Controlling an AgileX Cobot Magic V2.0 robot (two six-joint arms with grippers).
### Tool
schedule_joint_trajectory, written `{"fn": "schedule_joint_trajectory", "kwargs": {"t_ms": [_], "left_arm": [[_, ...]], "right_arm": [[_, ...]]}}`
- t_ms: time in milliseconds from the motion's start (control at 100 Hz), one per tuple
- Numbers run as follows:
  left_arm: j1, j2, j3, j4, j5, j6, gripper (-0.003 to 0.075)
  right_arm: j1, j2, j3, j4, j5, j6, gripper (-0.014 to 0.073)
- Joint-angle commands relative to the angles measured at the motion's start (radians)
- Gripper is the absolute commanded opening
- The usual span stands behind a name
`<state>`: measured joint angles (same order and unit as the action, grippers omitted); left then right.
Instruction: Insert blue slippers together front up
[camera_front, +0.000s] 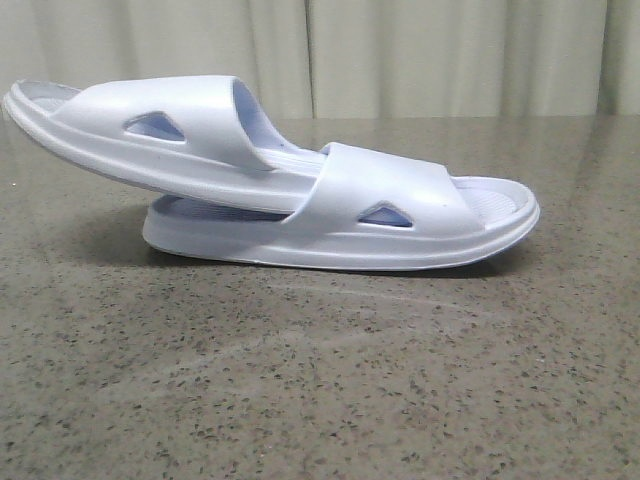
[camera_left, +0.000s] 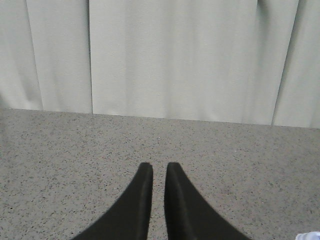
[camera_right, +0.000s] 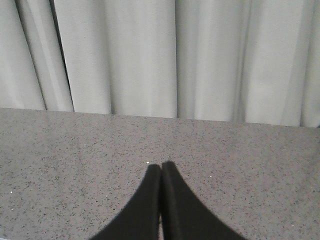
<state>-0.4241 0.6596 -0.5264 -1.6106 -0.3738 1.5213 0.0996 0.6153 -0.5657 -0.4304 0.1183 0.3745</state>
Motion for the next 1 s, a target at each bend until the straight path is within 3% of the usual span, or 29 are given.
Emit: {"fn": "schedule_joint_trajectory", "kwargs": {"t_ms": [0,740,820,860,990], "left_arm": [[-0.008,-0.004,-0.028,0.029,0.012,-0.001,0.0016],[-0.008,-0.004,-0.028,0.046,-0.011,-0.001,0.0016],[-0.008,-0.004,-0.028,0.164,0.029,-0.022,0.0016],[-0.008,-0.004,-0.028,0.307,0.07,-0.079,0.0016],[-0.008,-0.011,-0.028,0.798,0.185,-0.487,0.0016]], "right_arm": [[-0.005,-0.001,-0.027,-0.016,-0.062,-0.011,-0.0107],[-0.005,-0.001,-0.027,-0.016,-0.062,-0.011,-0.0107],[-0.005,-0.001,-0.027,-0.016,-0.062,-0.011,-0.0107],[-0.005,-0.001,-0.027,-0.016,-0.062,-0.011,-0.0107],[-0.005,-0.001,-0.027,-0.016,-0.062,-0.011,-0.0107]]}}
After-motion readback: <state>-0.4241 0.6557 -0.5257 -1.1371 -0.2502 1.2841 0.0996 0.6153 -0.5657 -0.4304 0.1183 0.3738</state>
